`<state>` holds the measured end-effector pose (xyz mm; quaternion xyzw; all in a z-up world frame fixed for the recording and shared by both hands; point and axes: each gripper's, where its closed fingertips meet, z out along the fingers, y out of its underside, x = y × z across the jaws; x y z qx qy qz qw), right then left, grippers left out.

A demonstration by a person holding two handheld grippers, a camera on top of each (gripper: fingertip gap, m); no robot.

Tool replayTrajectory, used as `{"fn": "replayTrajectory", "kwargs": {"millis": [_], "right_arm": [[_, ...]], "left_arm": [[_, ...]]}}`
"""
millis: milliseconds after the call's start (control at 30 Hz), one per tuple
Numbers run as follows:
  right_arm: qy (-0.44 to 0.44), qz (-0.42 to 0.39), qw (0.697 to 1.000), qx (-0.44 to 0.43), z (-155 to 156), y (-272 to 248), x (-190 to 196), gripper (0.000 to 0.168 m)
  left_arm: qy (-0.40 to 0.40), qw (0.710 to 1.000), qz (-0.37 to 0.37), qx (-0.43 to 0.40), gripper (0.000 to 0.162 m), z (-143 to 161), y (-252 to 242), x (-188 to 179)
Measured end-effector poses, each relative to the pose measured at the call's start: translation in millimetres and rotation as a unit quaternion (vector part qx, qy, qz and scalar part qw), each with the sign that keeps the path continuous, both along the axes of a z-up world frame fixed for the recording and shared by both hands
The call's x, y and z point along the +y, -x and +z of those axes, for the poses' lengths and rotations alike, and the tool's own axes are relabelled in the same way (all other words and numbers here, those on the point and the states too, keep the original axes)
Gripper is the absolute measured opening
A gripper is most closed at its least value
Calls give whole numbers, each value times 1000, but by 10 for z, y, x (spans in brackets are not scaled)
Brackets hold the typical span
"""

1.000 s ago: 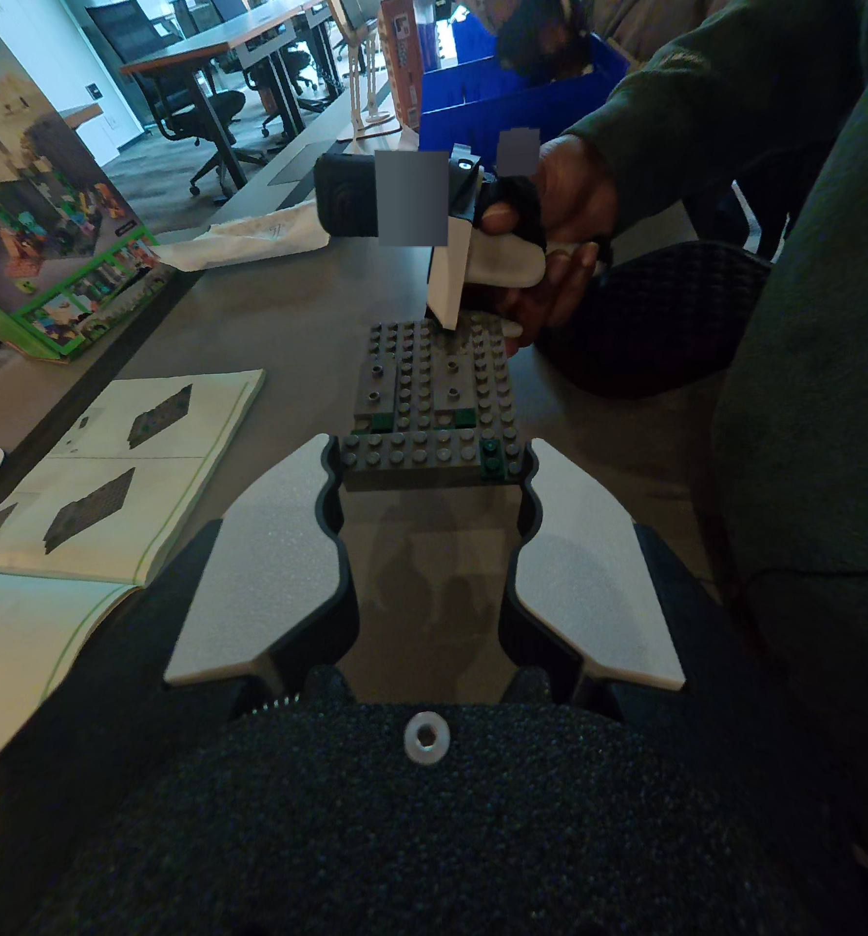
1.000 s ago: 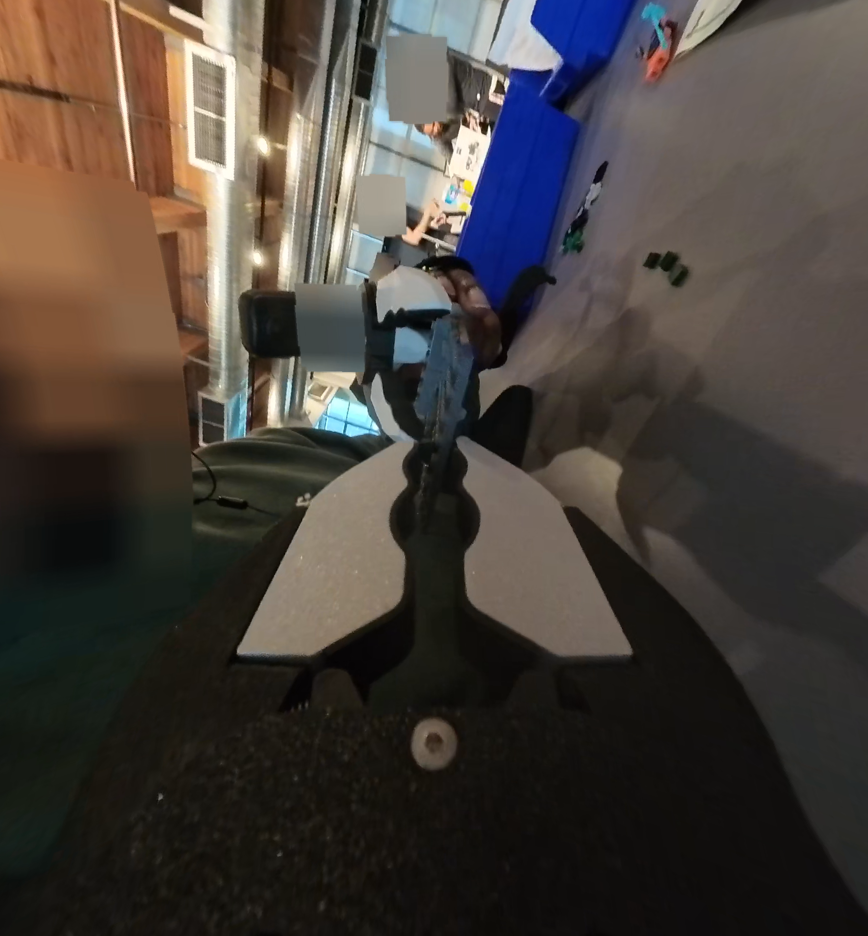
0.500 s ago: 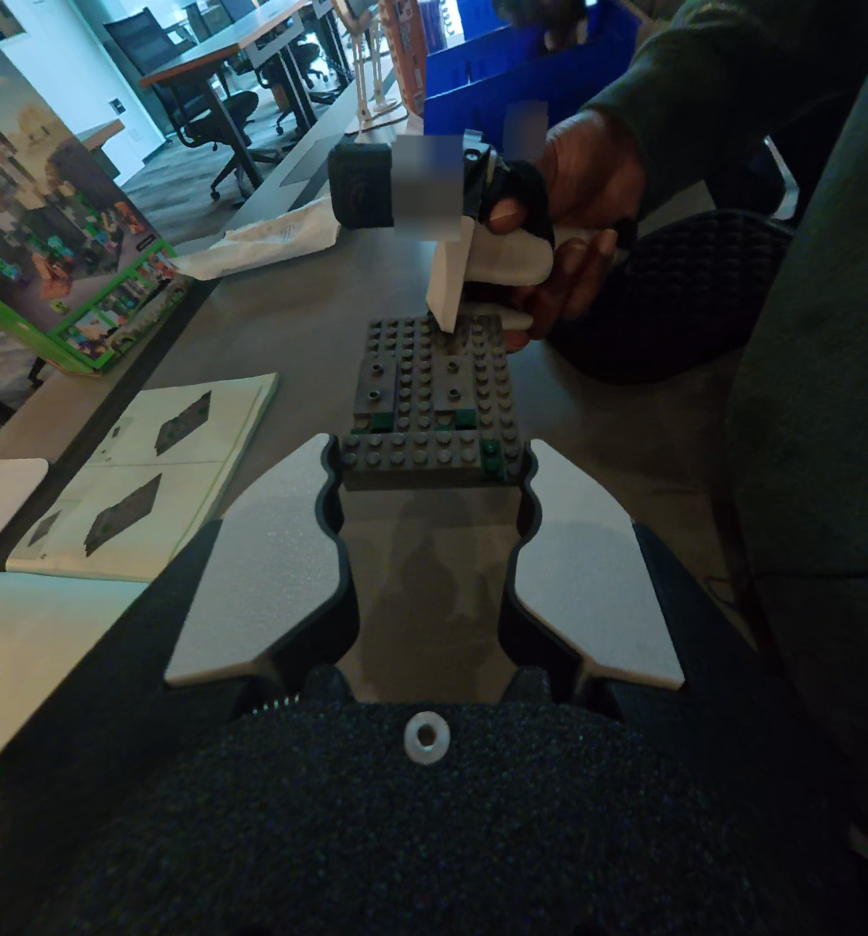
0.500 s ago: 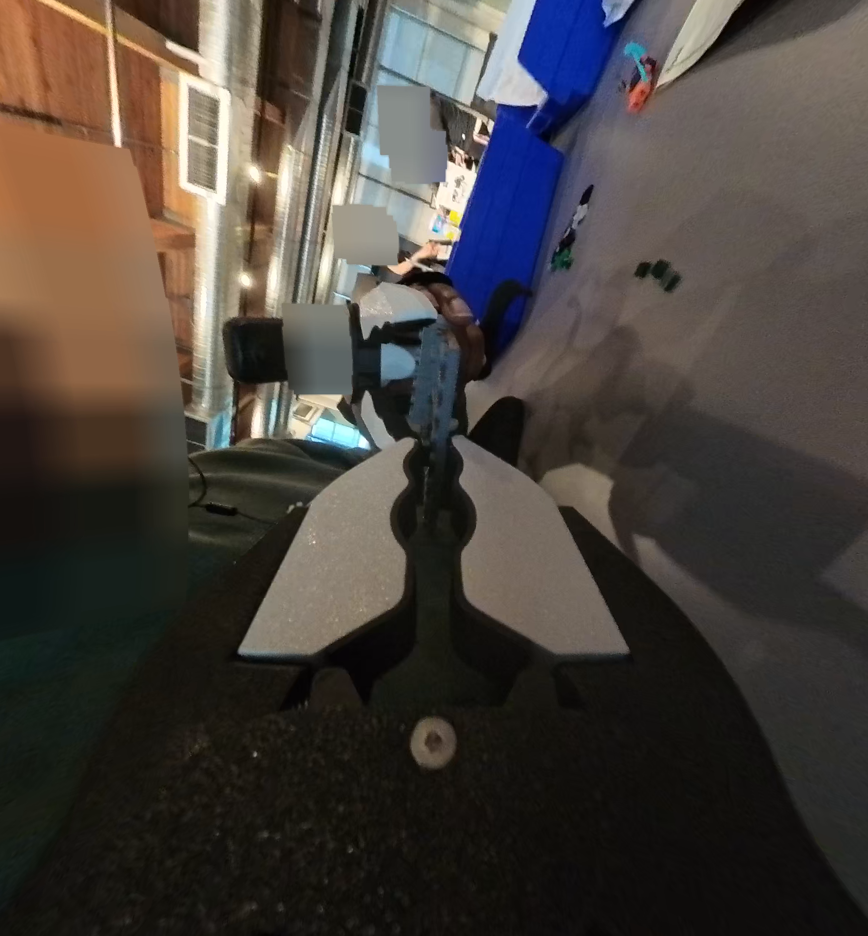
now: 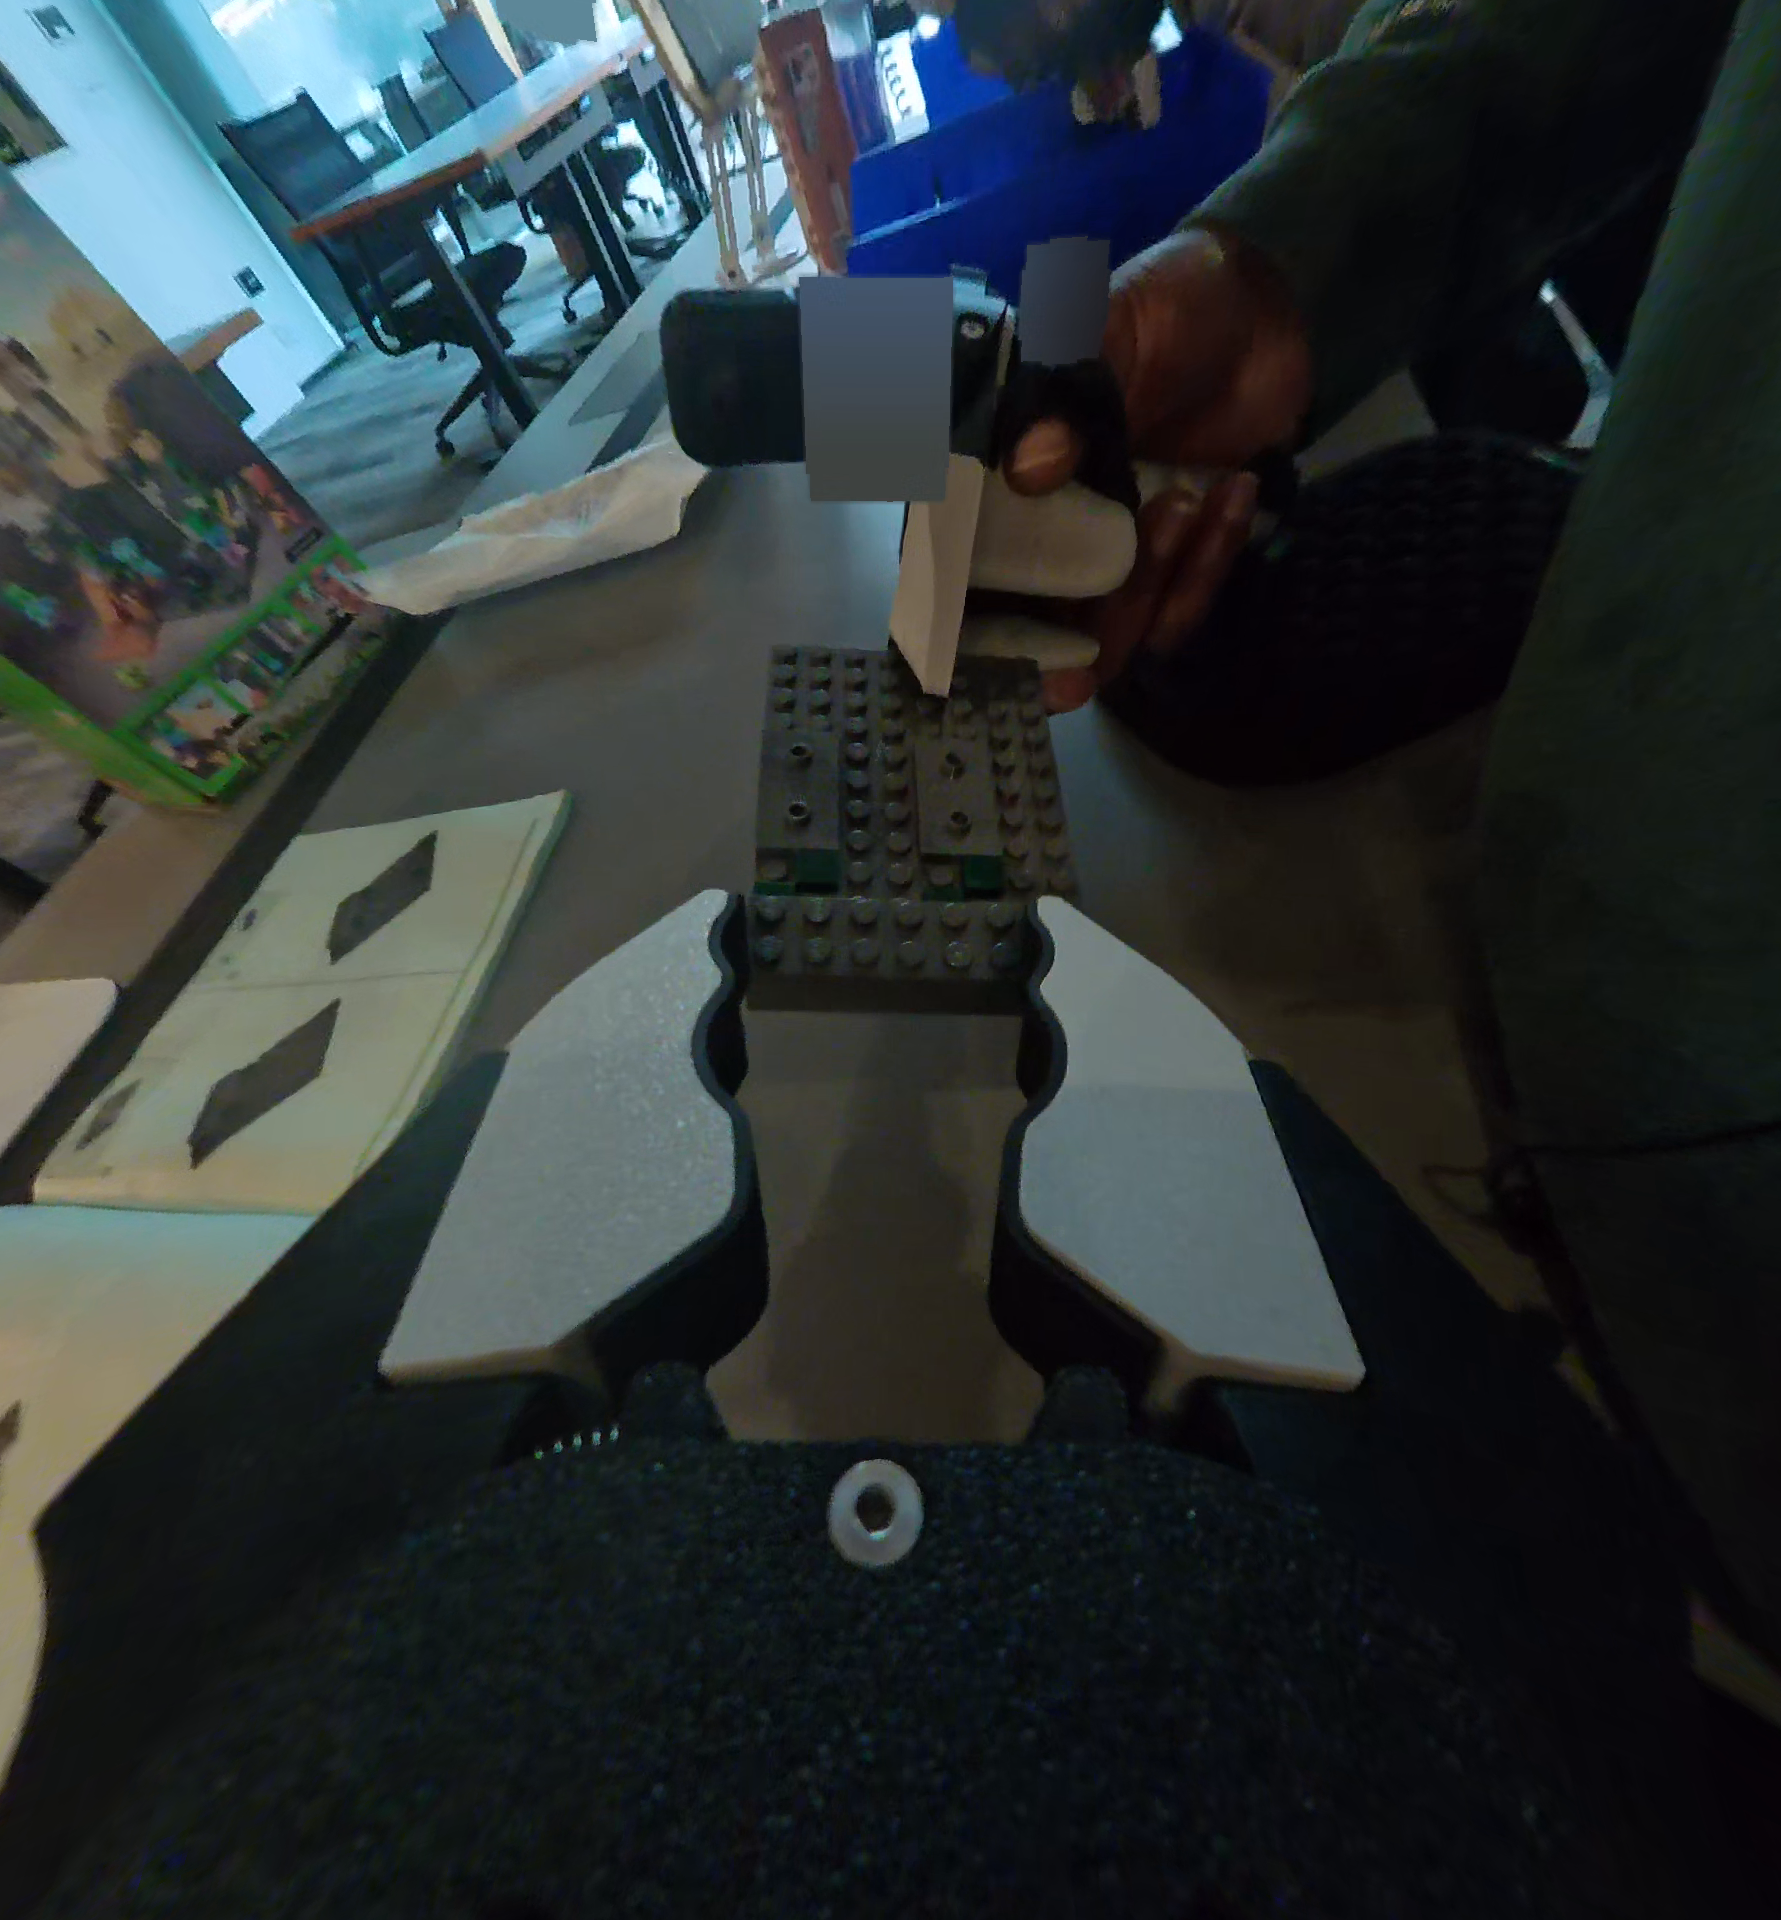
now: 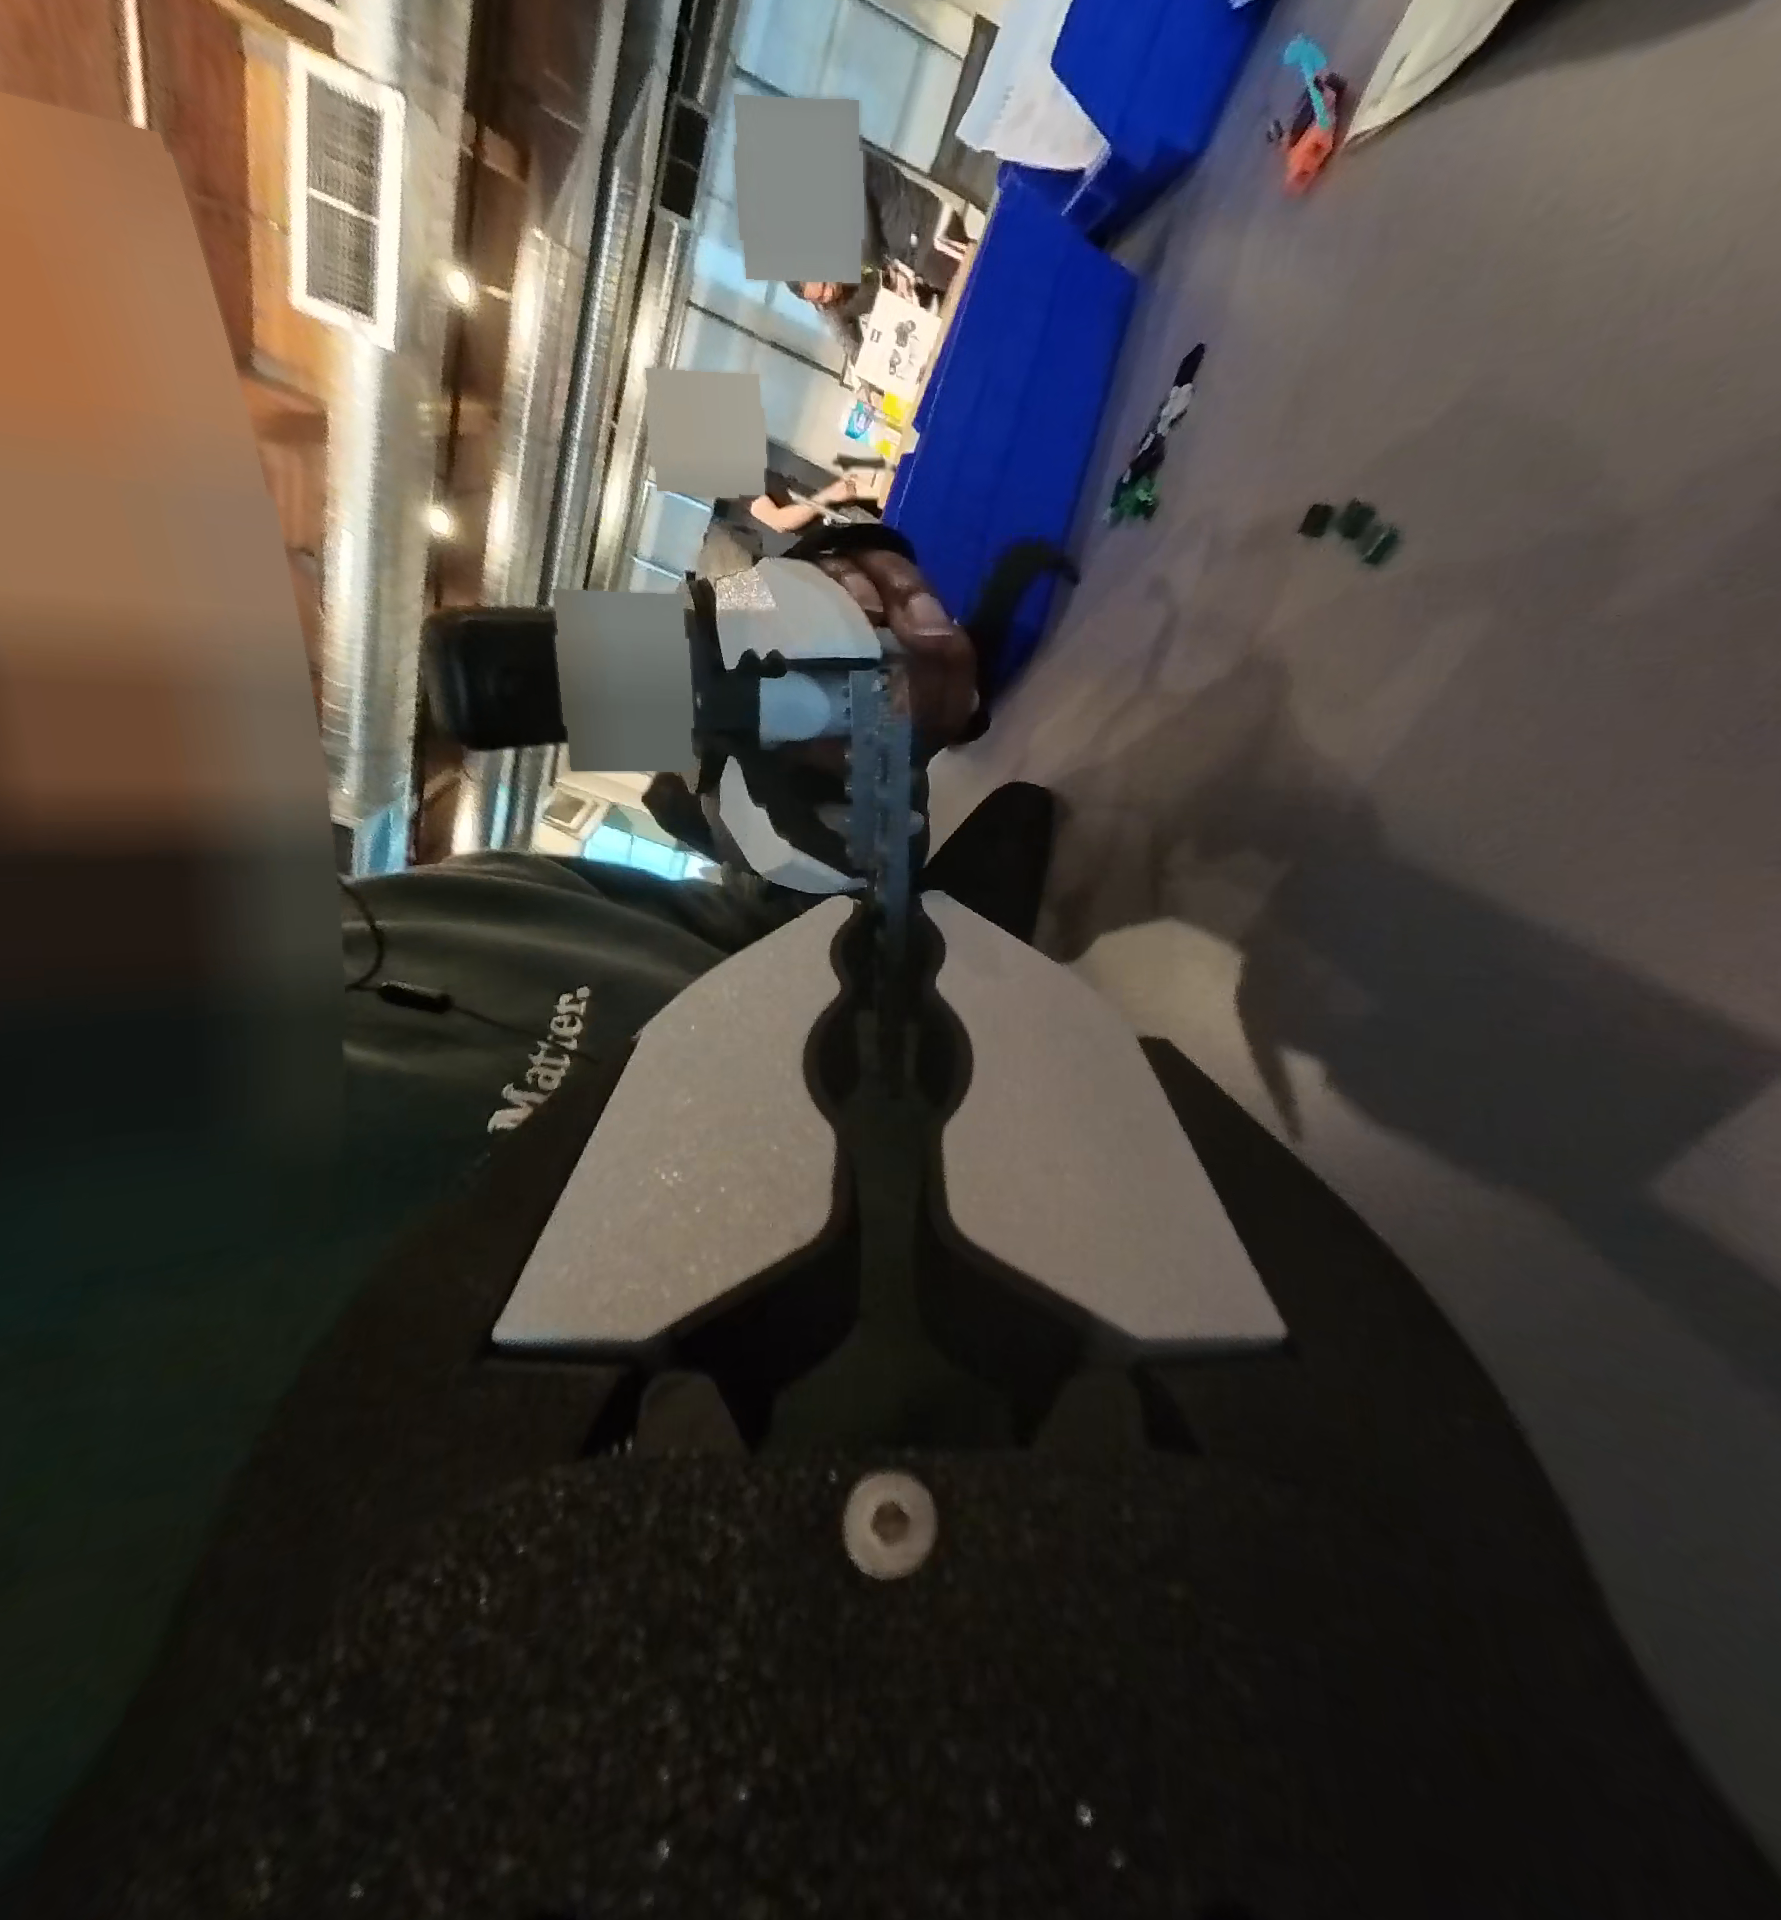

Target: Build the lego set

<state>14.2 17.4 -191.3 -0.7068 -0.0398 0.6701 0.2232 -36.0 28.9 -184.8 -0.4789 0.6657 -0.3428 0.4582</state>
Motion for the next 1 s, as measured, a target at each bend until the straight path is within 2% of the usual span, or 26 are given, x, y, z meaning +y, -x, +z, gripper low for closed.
{"fn": "replayTrajectory", "kwargs": {"millis": [333, 600, 667, 767, 900, 1000], "right_arm": [[26, -3, 999, 25, -70, 25, 16, 6], [27, -3, 999, 43, -57, 36, 16, 6], [20, -3, 999, 45, -39, 25, 11, 6], [8, -4, 999, 50, 2, -11, 16, 5], [-15, 5, 999, 46, 47, -24, 18, 6], [-25, 15, 998, 48, 78, -31, 36, 6]], "left_arm": [[16, 1000, 0, 15, 51, -69, 12, 17], [55, 998, -3, 13, 63, -43, 12, -6], [97, 995, 5, -10, 63, 36, 38, 35], [211, 976, 22, -41, 62, 134, 107, 133], [365, 928, 32, -72, 55, 168, 137, 188], [441, 895, 29, -60, 52, 89, 79, 130]]}}
